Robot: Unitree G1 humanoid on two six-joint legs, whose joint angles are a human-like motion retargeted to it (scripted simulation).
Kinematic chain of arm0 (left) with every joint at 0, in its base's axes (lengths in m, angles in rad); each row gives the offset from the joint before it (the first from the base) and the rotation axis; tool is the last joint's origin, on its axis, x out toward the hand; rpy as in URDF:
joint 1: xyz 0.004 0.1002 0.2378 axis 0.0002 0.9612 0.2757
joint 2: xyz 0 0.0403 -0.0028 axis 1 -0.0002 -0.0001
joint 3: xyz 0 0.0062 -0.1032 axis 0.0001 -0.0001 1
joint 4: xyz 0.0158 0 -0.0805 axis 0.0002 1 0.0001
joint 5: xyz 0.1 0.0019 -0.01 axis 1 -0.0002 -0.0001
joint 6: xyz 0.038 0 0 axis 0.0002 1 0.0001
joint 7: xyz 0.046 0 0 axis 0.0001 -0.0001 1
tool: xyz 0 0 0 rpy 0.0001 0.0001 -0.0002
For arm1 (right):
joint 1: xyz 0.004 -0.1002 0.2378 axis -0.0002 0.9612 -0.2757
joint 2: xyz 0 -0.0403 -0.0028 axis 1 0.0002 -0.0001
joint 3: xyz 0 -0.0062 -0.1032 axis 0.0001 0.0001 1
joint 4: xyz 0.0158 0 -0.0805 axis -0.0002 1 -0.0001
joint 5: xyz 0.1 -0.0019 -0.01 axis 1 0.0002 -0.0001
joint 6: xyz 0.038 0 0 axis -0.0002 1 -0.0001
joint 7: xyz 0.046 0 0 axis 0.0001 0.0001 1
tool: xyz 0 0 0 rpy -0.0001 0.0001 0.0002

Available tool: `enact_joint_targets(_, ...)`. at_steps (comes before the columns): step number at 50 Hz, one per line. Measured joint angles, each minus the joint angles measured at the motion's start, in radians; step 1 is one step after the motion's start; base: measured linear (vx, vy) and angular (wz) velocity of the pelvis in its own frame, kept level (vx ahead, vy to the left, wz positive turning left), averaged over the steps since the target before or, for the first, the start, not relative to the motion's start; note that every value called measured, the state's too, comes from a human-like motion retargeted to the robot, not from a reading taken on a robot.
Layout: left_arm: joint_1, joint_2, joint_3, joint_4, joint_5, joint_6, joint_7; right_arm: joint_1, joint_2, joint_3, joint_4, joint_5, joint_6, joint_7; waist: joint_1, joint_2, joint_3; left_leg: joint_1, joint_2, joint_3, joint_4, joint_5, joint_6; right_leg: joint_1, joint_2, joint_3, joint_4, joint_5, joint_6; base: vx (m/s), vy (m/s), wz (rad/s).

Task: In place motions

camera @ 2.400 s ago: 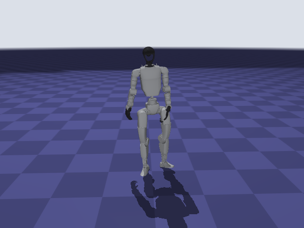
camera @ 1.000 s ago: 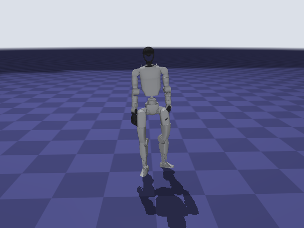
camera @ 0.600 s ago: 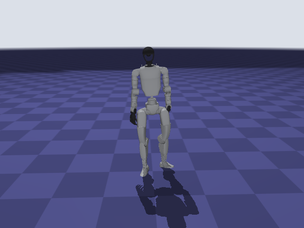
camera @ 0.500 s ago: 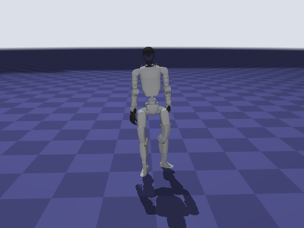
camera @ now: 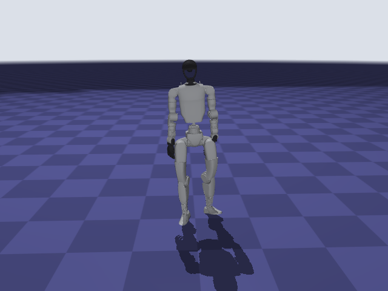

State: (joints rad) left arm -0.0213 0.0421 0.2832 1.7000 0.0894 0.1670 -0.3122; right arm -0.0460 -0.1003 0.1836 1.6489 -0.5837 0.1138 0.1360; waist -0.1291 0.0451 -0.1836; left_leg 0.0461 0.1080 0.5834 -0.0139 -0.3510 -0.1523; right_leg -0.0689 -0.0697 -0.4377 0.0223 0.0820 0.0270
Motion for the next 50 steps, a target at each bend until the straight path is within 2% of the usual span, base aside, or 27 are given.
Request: enact_joint_targets(50, 0.01, 0.001, 0.005, 0.0, 0.015, 0.019, -0.027, 0.002, -0.004, -0.003, 0.007, -0.012, 0.012, 0.037, -0.001, 0.0, 0.0, -0.003, -0.003, -0.004, 0.0, 0.005, 0.004, 0.002, 0.0, -0.001, -0.002, -0.002, 0.0, 0.0, 0.0, 0.0)
